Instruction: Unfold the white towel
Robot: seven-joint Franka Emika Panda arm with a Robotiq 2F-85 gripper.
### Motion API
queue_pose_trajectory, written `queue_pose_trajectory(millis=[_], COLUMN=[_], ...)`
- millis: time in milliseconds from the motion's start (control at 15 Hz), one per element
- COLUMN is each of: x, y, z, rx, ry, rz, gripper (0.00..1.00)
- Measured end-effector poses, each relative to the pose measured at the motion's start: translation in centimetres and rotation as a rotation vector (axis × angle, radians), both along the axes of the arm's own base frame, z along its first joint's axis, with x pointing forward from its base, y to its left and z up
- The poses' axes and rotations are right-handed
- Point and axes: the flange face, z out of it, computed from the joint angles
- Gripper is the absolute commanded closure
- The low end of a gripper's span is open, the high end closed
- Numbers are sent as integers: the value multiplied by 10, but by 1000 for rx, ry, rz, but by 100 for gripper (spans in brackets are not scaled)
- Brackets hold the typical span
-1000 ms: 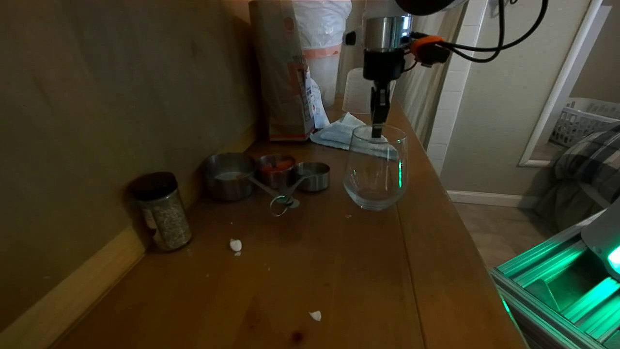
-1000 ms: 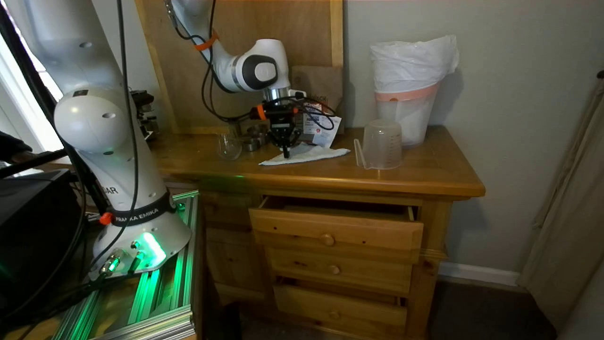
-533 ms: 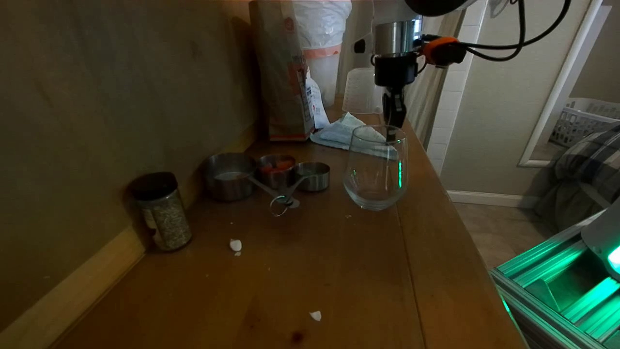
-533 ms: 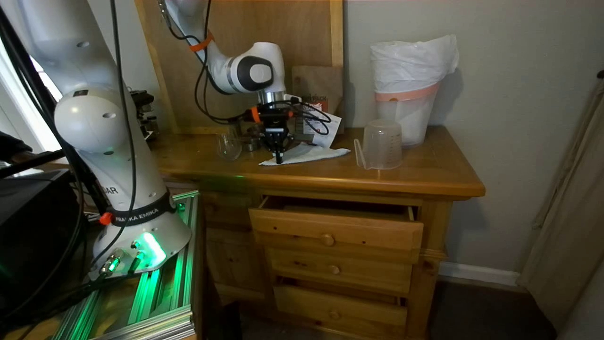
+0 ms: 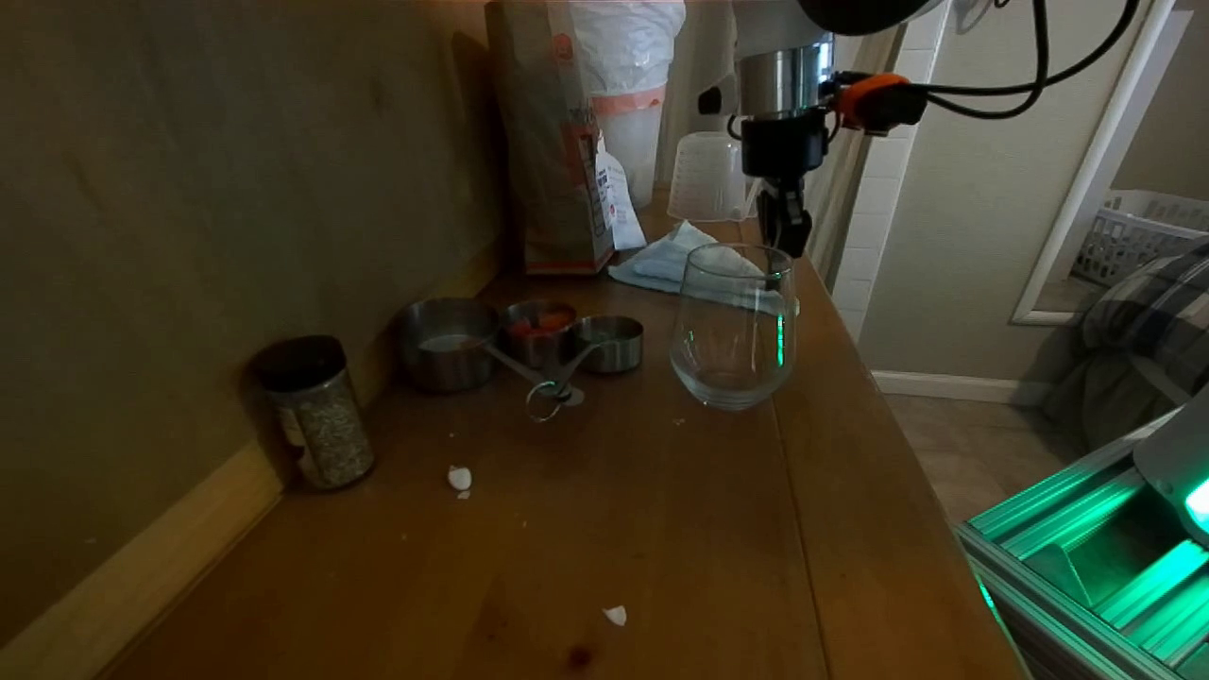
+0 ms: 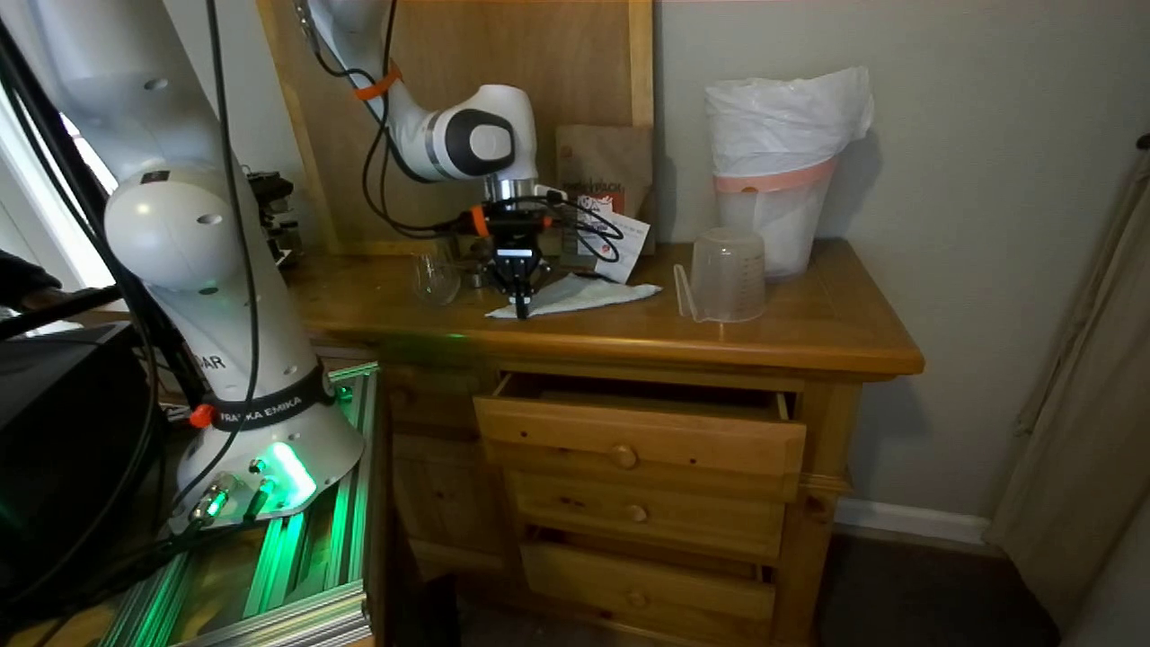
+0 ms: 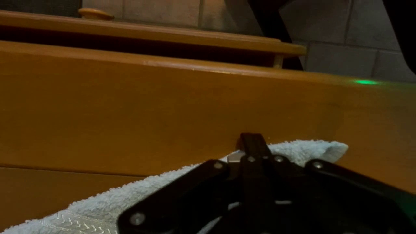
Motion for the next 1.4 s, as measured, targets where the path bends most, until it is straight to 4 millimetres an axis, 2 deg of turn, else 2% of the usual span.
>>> queue_pose_trajectory(millis=[200, 267, 333, 400, 600, 800, 1067, 1200, 1267, 1333, 1400], x=[-4, -6, -7, -7, -5, 0, 0, -1, -1, 0, 0], y=[-2, -3, -4, -5, -5, 1, 22, 34, 41, 48, 54], z=[-1, -1, 0, 2, 16, 44, 76, 82, 85, 89, 93], rx=[-21, -28, -34, -37, -31, -1, 25, 25, 28, 37, 44], ry=[36, 48, 57, 61, 44, 1, -16, -26, -34, -48, -59], rz=[21, 26, 29, 30, 20, -4, -62, -94, -98, -85, -74], gripper=[97, 87, 71, 70, 50, 30, 3, 0, 7, 0, 0])
